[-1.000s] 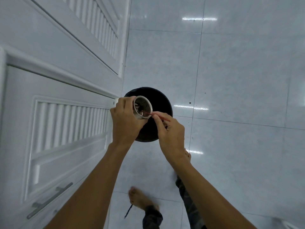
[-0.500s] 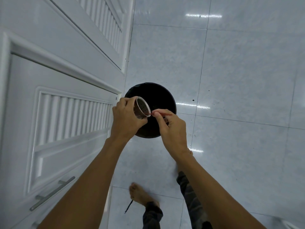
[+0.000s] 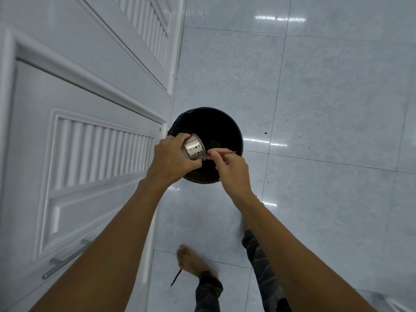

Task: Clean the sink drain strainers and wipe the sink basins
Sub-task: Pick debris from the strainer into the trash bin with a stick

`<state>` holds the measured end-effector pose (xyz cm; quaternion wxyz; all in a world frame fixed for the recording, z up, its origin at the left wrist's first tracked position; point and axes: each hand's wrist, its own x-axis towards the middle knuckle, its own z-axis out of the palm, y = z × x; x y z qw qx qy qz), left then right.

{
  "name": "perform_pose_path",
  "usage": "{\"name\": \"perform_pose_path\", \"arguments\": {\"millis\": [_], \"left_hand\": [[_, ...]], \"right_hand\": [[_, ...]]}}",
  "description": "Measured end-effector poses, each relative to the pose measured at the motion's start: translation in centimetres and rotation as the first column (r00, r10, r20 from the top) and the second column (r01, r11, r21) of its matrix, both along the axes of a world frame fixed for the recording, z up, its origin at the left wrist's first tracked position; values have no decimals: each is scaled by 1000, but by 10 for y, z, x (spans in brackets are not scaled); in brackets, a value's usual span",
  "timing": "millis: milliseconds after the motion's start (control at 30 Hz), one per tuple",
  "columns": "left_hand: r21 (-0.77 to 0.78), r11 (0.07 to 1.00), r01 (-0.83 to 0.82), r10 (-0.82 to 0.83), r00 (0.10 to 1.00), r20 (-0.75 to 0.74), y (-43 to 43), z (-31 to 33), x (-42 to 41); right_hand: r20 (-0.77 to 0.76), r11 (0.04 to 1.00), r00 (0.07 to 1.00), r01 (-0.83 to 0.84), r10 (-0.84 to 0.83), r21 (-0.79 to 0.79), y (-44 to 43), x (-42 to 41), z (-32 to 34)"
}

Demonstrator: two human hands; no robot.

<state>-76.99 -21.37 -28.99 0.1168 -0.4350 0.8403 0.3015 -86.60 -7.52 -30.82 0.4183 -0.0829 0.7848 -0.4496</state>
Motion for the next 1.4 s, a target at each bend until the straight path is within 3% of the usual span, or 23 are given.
{"name": "perform_pose_path", "arguments": {"millis": [167,300,367,533,667,767,833,933,1000,1133,1233,1300,1400], "left_hand": [[48,999,10,-13,998,60,-5,-2,2],[79,996,33,-36,998,42,-6,-1,-1],[97,995,24,-23,1000,-10,-6,0,-4],[89,996,-20,23,999,-29,-12,-2,-7],[95,995,2,2,999,-35,-11,-2,-10],[101,995,-6,7,1000,-7,-9,-3,-9],[115,992,-41,40,999,11,-8,-6,-7],[158,986,-50,52,999,-12,-4,-10,-8],[173,983,-58,65,997,-32,0,-11,-11],[159,983,-95,97,995,-4,-2,-13,-9],[164,982,-91,93,996,-5,-4,-14,-9],[160,984,-79,83,996,-21,-2,-13,-11],[123,987,-99,103,994,-25,0,-14,-11]], "right_hand": [[128,976,968,213,-216,40,0,-12,-4],[291,987,944,159,-155,9,0,-18,-6],[264,993,957,121,-121,18,-3,-19,-6],[192,972,953,236,-234,13,-5,-32,-9],[201,998,978,60,-58,-6,-6,-24,-10],[151,981,970,183,-192,70,-2,-24,-14],[210,967,944,251,-256,47,2,-28,-17],[297,985,940,171,-168,13,6,-23,-16],[292,990,946,135,-140,37,9,-18,-18],[237,956,926,285,-295,75,10,-25,-19],[281,973,933,228,-225,21,7,-26,-15],[227,993,966,117,-122,35,5,-21,-16],[23,977,984,172,-177,129,4,-22,-15]]}}
